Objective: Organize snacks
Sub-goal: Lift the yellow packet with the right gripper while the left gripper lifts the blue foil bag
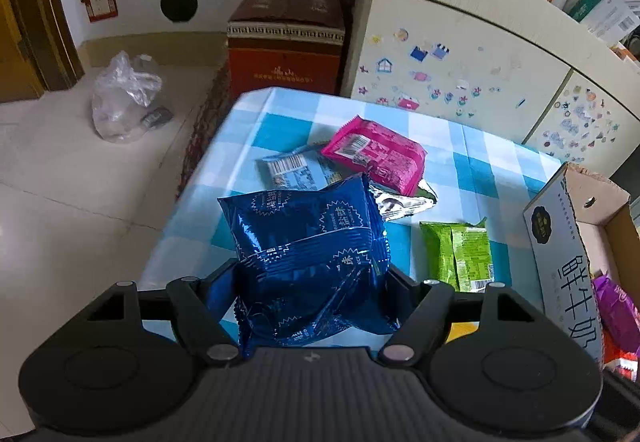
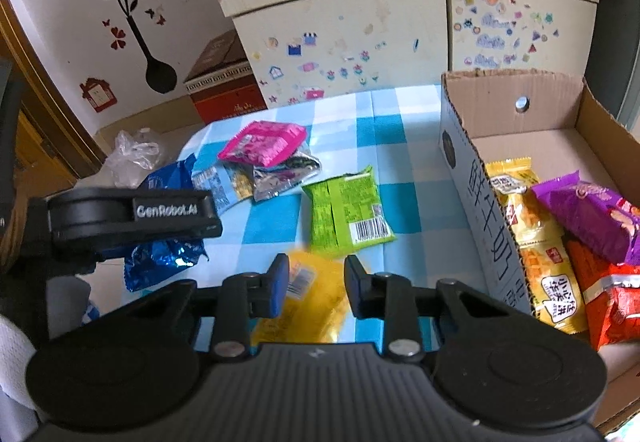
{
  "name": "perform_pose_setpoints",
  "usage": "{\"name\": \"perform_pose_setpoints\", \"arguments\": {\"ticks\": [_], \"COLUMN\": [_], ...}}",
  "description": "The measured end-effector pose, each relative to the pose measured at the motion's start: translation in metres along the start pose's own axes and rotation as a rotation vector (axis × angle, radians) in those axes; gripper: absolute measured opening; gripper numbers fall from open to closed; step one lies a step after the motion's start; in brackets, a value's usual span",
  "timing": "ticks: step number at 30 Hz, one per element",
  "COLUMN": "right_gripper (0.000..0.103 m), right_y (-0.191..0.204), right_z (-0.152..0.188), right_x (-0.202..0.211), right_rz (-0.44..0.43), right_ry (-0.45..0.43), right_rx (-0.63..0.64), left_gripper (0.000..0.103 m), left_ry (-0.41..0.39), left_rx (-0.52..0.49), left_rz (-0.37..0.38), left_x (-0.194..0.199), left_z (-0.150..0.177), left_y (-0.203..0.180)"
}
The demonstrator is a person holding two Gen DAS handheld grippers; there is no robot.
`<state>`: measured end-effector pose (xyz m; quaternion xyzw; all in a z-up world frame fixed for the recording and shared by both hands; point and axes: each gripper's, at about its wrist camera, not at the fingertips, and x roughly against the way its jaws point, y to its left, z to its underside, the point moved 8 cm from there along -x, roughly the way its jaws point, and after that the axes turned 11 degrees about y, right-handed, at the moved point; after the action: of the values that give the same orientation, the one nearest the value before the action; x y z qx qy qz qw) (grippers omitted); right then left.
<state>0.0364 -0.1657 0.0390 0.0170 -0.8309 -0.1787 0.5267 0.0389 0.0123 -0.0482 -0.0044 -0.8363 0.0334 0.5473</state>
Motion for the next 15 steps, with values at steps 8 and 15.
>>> {"name": "perform_pose_setpoints", "arguments": {"ticks": [8, 15], "right_gripper": [0.036, 0.064], "right_y": [-0.028, -0.018], "right_z": [0.006, 0.014], "right_x": [-0.007, -0.027], "right_rz": [-0.074, -0.062], "right_ry": [0.06, 0.089], "right_rx": [-0.162, -0.156], "left_gripper": [0.079, 0.079], "left_ry": [0.022, 0.022], "left_rx": [0.055, 0.144], "left_rz": [-0.007, -0.001], "left_x": [-0.001, -0.003], "left_z": [0.022, 0.019], "left_y": [0.015, 0.032]}}
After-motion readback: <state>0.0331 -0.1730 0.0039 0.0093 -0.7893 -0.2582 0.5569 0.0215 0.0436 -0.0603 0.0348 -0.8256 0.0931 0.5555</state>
